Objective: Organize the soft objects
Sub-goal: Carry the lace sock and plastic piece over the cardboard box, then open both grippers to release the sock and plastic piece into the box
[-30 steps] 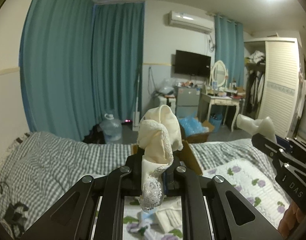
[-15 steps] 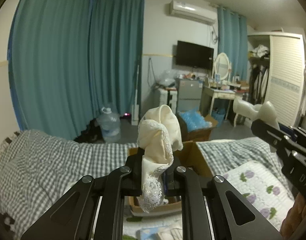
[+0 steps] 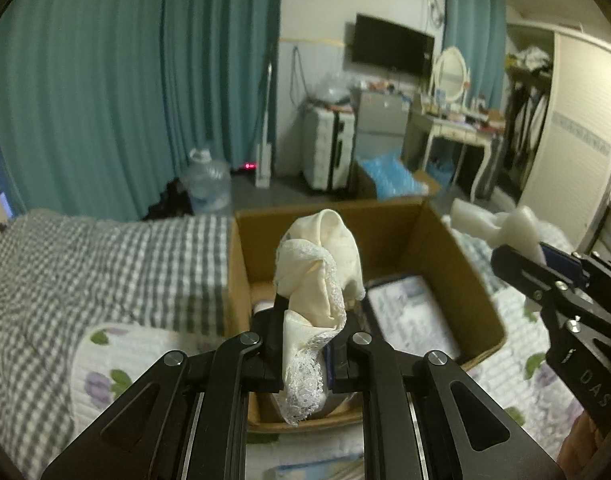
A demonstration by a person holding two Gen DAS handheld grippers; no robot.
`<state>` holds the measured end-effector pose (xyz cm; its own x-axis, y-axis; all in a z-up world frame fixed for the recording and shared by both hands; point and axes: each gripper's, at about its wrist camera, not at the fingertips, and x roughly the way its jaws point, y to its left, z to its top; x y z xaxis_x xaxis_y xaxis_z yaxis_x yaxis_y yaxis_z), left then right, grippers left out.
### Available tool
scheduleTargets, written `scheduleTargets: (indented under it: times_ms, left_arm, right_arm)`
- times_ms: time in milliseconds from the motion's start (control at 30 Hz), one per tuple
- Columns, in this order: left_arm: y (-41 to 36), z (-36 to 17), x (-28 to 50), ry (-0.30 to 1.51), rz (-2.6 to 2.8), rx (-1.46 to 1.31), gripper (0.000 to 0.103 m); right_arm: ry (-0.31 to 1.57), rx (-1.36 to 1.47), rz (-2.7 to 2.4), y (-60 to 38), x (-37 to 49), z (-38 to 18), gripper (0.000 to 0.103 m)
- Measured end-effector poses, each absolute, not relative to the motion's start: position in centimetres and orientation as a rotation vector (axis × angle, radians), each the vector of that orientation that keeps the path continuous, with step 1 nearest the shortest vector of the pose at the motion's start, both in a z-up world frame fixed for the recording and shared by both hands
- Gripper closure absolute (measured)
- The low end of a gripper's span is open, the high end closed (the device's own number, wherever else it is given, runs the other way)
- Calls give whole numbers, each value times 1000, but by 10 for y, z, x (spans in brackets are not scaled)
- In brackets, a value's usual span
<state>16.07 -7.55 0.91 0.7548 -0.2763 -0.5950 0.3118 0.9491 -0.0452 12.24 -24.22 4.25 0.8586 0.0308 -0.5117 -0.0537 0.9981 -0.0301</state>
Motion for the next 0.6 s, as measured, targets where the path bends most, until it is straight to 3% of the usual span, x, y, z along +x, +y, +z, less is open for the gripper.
scheduleTargets:
  times_ms: [267, 533, 600]
  left_arm:
    - [-87, -34, 177, 767, -312, 95, 87]
    - [-88, -37, 178, 760, -298, 114, 84]
    - [-88, -36, 179, 764, -308, 104, 76]
  right_arm:
    - [654, -61, 62, -242, 140, -10, 78]
    - [710, -75, 72, -241, 148, -33, 78]
    - [701, -79, 72, -242, 148, -30, 76]
